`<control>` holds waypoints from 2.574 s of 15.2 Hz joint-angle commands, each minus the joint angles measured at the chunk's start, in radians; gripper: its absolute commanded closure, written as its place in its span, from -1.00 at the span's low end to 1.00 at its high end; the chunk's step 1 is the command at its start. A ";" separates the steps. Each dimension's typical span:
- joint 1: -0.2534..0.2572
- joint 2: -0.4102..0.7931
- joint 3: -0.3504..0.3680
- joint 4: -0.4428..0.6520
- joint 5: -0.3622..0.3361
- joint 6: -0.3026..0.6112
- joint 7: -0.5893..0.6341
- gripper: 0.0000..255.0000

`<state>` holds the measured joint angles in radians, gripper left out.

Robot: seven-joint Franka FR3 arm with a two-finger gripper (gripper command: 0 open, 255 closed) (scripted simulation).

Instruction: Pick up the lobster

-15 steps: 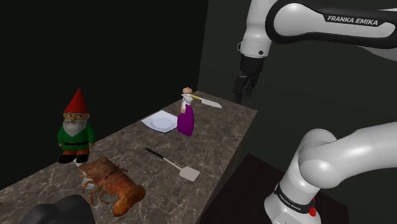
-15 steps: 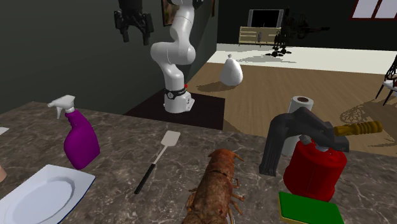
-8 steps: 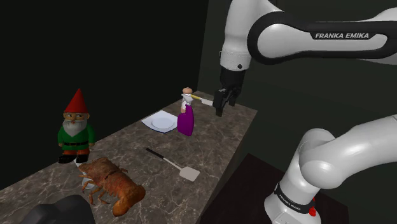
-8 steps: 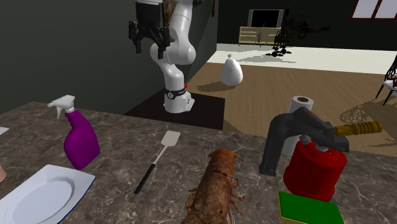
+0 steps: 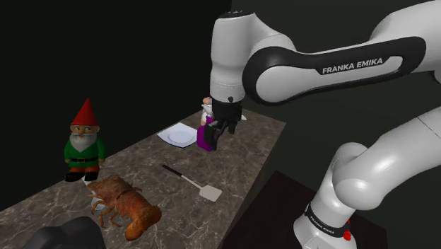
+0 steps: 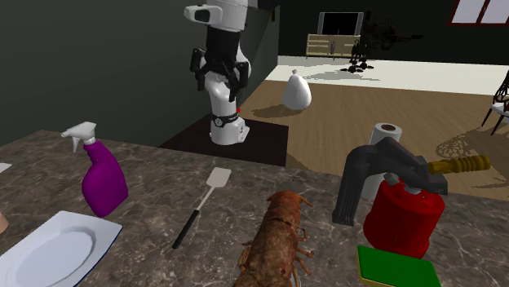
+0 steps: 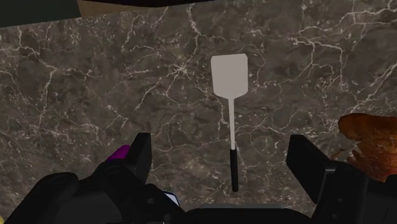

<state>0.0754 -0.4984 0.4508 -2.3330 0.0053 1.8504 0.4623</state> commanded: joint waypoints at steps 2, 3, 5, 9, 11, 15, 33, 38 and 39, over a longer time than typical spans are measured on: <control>-0.011 0.090 0.076 0.041 -0.041 0.045 0.084 -1.00; -0.016 0.126 0.104 0.058 -0.060 0.059 0.116 -1.00; -0.027 0.202 0.159 0.097 -0.108 0.082 0.186 -1.00; -0.041 0.381 0.262 0.193 -0.247 0.101 0.345 -1.00; -0.034 0.484 0.300 0.252 -0.337 0.092 0.432 -1.00; 0.036 0.703 0.324 0.390 -0.527 0.039 0.593 -1.00; 0.285 1.112 0.218 0.680 -0.815 -0.038 0.786 1.00; 0.285 1.112 0.218 0.680 -0.815 -0.038 0.786 1.00; 0.285 1.112 0.218 0.680 -0.815 -0.038 0.786 1.00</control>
<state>0.3606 0.6122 0.6686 -1.6521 -0.8097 1.8118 1.2481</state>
